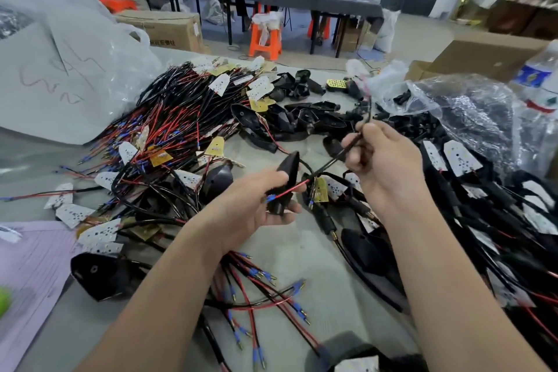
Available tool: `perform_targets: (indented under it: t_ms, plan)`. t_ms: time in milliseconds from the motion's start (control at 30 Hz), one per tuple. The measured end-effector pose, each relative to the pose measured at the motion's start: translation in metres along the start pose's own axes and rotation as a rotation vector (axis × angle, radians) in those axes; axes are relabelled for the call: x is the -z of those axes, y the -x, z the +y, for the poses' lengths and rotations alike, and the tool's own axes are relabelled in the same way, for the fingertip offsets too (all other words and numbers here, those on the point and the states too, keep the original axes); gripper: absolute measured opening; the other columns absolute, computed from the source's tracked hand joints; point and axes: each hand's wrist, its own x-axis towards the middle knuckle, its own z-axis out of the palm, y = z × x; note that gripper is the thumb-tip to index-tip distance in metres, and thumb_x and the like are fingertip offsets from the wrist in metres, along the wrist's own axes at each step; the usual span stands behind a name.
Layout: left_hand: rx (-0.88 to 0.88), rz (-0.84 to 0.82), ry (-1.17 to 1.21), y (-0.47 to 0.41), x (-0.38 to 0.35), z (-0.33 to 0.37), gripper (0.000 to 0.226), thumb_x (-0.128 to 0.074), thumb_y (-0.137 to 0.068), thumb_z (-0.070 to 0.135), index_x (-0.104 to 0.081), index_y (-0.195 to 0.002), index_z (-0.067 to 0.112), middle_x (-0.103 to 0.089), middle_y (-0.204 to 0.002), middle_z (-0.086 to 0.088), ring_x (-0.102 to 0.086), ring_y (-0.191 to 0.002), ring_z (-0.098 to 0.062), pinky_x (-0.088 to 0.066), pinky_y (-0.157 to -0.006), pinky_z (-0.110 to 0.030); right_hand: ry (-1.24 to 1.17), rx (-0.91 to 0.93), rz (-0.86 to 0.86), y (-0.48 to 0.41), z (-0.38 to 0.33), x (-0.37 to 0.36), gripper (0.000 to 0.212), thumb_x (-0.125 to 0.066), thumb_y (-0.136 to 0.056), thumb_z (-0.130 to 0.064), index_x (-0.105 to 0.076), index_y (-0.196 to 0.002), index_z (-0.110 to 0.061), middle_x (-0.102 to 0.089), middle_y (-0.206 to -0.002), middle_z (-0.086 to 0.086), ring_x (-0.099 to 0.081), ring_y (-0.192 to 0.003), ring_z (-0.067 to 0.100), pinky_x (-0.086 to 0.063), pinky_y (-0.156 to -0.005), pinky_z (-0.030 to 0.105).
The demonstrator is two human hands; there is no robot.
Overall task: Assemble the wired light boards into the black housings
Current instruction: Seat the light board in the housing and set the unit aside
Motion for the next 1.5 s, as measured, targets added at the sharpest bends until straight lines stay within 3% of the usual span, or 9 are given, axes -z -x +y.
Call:
perform_targets:
  t_ms: [200, 300, 500, 733, 933, 1100, 1267, 1367, 1500]
  plan:
    - [-0.001, -0.004, -0.181, 0.005, 0.004, 0.002, 0.035, -0.045, -0.108, 0.025, -0.061, -0.107, -0.006, -0.065, -0.102, -0.025, -0.066, -0.063, -0.019, -0.049, -0.048, -0.022, -0.04, 0.038, 0.117, 0.001, 0.015, 0.033, 0.023, -0.044, -0.105, -0.006, -0.059, -0.088, -0.013, -0.067, -0.065, 0.006, -0.046, -0.044, 0.012, -0.044, -0.047, 0.019]
    - [-0.01, -0.077, -0.224, 0.007, 0.009, 0.004, 0.043, -0.039, -0.108, 0.024, -0.06, -0.118, -0.012, -0.073, -0.112, -0.022, -0.063, -0.062, -0.019, -0.046, -0.048, -0.021, -0.033, 0.074, 0.119, 0.003, 0.018, 0.037, 0.022, -0.045, -0.104, -0.005, -0.059, -0.089, -0.012, -0.068, -0.065, 0.006, -0.048, -0.045, 0.013, -0.045, -0.048, 0.02]
    - [-0.012, -0.213, -0.24, 0.005, 0.003, -0.003, 0.052, -0.044, -0.092, 0.037, -0.06, -0.138, 0.017, -0.075, -0.114, -0.009, -0.067, -0.069, -0.018, -0.052, -0.055, -0.022, 0.018, 0.075, 0.108, 0.008, 0.025, 0.029, 0.02, -0.045, -0.103, -0.003, -0.056, -0.089, -0.011, -0.067, -0.062, 0.005, -0.047, -0.042, 0.013, -0.04, -0.046, 0.022]
    - [0.058, -0.287, -0.17, 0.005, 0.011, -0.007, 0.043, -0.032, -0.109, 0.039, -0.059, -0.136, 0.019, -0.074, -0.123, -0.013, -0.076, -0.089, -0.02, -0.06, -0.065, -0.024, -0.003, 0.009, 0.076, 0.011, 0.024, 0.03, 0.018, -0.049, -0.103, -0.004, -0.058, -0.088, -0.009, -0.068, -0.063, 0.007, -0.047, -0.042, 0.012, -0.038, -0.044, 0.021]
    - [-0.04, -0.164, -0.159, 0.002, 0.003, -0.009, 0.038, -0.05, -0.104, 0.038, -0.066, -0.127, 0.012, -0.075, -0.116, -0.017, -0.075, -0.078, -0.021, -0.06, -0.065, -0.026, -0.026, -0.048, 0.026, 0.014, 0.02, 0.032, 0.019, -0.049, -0.103, -0.004, -0.059, -0.088, -0.008, -0.067, -0.064, 0.008, -0.046, -0.042, 0.012, -0.035, -0.043, 0.02]
    - [-0.061, -0.215, -0.177, 0.003, 0.0, -0.01, 0.05, -0.051, -0.096, 0.044, -0.067, -0.125, 0.007, -0.073, -0.117, -0.02, -0.075, -0.077, -0.02, -0.06, -0.062, -0.023, 0.016, 0.044, 0.12, 0.014, 0.023, 0.028, 0.011, -0.048, -0.102, -0.002, -0.056, -0.094, -0.006, -0.069, -0.064, 0.009, -0.054, -0.044, 0.014, -0.043, -0.045, 0.022]
    - [-0.1, -0.003, -0.064, -0.003, -0.004, -0.009, 0.046, -0.058, -0.096, 0.045, -0.071, -0.108, 0.003, -0.077, -0.089, -0.019, -0.074, -0.067, -0.019, -0.059, -0.058, -0.023, 0.036, 0.099, 0.098, 0.019, 0.022, 0.028, 0.016, -0.052, -0.101, -0.002, -0.054, -0.087, -0.009, -0.07, -0.07, 0.013, -0.065, -0.053, 0.019, -0.052, -0.051, 0.026]
    - [-0.136, 0.123, 0.038, -0.006, -0.01, -0.01, 0.039, -0.054, -0.1, 0.04, -0.071, -0.109, 0.006, -0.078, -0.085, -0.018, -0.077, -0.071, -0.019, -0.06, -0.06, -0.022, 0.032, 0.057, -0.012, 0.023, 0.025, 0.022, 0.017, -0.051, -0.103, -0.001, -0.053, -0.087, -0.007, -0.069, -0.071, 0.014, -0.068, -0.054, 0.02, -0.055, -0.052, 0.026]
    - [-0.157, 0.098, 0.076, -0.005, -0.009, -0.009, 0.043, -0.06, -0.087, 0.045, -0.074, -0.107, 0.011, -0.08, -0.099, -0.012, -0.078, -0.087, -0.019, -0.061, -0.067, -0.023, 0.035, 0.069, 0.026, 0.024, 0.027, 0.02, 0.016, -0.051, -0.101, 0.001, -0.055, -0.087, -0.006, -0.071, -0.069, 0.01, -0.069, -0.056, 0.019, -0.058, -0.056, 0.026]
